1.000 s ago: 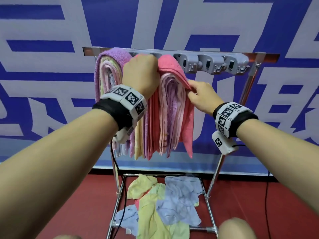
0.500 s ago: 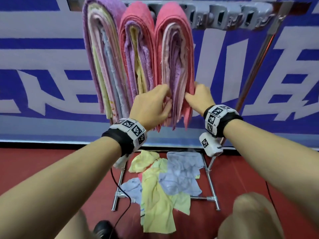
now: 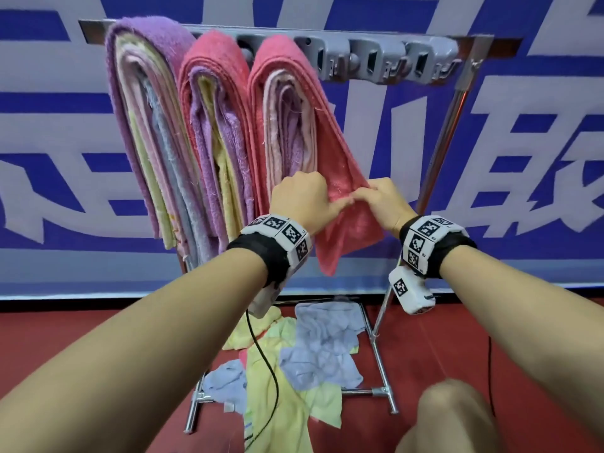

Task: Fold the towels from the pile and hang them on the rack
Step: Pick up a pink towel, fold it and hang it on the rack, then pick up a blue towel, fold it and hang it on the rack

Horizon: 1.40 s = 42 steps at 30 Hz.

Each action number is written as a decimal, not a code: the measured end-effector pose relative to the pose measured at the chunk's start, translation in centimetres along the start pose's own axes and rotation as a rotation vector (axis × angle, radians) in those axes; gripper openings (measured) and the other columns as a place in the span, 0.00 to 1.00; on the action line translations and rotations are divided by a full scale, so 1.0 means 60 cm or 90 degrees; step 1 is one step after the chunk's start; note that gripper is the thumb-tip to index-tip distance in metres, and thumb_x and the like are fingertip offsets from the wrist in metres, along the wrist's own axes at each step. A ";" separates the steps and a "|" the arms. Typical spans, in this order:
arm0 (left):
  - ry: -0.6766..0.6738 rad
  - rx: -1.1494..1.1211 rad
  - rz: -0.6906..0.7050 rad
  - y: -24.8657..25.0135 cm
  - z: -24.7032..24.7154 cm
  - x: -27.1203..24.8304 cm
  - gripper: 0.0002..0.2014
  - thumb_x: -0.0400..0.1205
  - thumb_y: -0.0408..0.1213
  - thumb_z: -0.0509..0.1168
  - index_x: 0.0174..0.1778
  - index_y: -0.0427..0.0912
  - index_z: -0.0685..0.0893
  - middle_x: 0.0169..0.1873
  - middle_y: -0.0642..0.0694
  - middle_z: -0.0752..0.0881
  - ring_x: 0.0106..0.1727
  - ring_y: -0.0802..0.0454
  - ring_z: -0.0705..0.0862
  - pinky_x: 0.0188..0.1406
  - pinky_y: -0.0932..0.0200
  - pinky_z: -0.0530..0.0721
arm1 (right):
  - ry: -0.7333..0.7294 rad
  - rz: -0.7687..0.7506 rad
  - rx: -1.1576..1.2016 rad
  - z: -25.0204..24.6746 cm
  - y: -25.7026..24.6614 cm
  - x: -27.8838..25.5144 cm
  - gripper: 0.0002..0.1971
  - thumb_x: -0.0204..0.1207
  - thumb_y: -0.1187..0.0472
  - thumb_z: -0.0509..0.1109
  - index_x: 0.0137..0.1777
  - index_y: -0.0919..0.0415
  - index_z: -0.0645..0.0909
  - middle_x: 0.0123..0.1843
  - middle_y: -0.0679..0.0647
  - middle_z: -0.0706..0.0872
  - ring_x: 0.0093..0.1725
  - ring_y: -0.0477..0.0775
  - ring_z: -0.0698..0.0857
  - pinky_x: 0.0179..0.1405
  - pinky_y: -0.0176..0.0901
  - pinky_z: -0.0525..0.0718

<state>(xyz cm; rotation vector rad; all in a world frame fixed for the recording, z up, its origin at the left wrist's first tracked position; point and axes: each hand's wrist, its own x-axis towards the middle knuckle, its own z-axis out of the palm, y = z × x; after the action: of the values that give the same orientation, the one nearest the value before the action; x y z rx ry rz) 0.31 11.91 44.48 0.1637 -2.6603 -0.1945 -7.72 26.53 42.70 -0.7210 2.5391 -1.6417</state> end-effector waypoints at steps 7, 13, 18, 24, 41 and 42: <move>0.008 0.026 -0.027 0.016 0.004 -0.002 0.20 0.81 0.55 0.64 0.50 0.39 0.85 0.50 0.36 0.88 0.54 0.32 0.87 0.47 0.49 0.80 | -0.008 -0.022 -0.079 0.009 -0.015 -0.022 0.13 0.69 0.57 0.66 0.25 0.53 0.72 0.26 0.48 0.75 0.31 0.53 0.71 0.36 0.50 0.70; -0.001 0.014 -0.051 -0.009 0.004 -0.004 0.13 0.81 0.47 0.64 0.48 0.39 0.84 0.50 0.35 0.88 0.53 0.31 0.86 0.46 0.49 0.79 | 0.056 -0.067 -0.324 0.035 -0.009 -0.012 0.08 0.77 0.63 0.66 0.44 0.51 0.85 0.35 0.56 0.85 0.41 0.65 0.81 0.42 0.49 0.79; -0.011 0.017 -0.034 -0.028 0.007 -0.007 0.16 0.82 0.52 0.64 0.45 0.41 0.84 0.43 0.38 0.87 0.48 0.33 0.86 0.41 0.49 0.78 | 0.092 -0.054 -0.459 0.066 -0.016 -0.001 0.12 0.79 0.67 0.64 0.60 0.62 0.84 0.48 0.72 0.88 0.51 0.77 0.85 0.48 0.57 0.81; -0.049 -0.009 -0.048 -0.037 0.015 -0.029 0.15 0.79 0.50 0.61 0.38 0.42 0.85 0.30 0.45 0.79 0.36 0.38 0.80 0.34 0.53 0.73 | -0.136 -0.067 -0.340 0.131 0.021 -0.024 0.10 0.78 0.61 0.71 0.58 0.59 0.81 0.46 0.57 0.89 0.44 0.64 0.89 0.35 0.47 0.83; -0.354 -0.057 -0.069 -0.228 0.415 -0.313 0.24 0.88 0.50 0.58 0.80 0.45 0.72 0.78 0.44 0.75 0.77 0.41 0.74 0.69 0.46 0.77 | -0.380 0.217 -0.379 0.394 0.466 -0.145 0.29 0.80 0.59 0.72 0.79 0.66 0.68 0.70 0.63 0.81 0.70 0.67 0.81 0.62 0.51 0.80; -0.348 -0.054 -0.086 -0.242 0.448 -0.326 0.26 0.88 0.51 0.58 0.82 0.45 0.69 0.80 0.44 0.72 0.79 0.42 0.71 0.72 0.45 0.75 | -0.391 0.220 -0.383 0.417 0.504 -0.147 0.30 0.81 0.59 0.71 0.80 0.65 0.67 0.73 0.63 0.80 0.72 0.66 0.80 0.62 0.49 0.79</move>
<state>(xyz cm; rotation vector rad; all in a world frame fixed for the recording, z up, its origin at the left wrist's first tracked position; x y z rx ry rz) 6.48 3.51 9.77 0.3002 -3.1757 -0.4524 -3.96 18.76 3.44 -0.6248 2.4637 -0.4399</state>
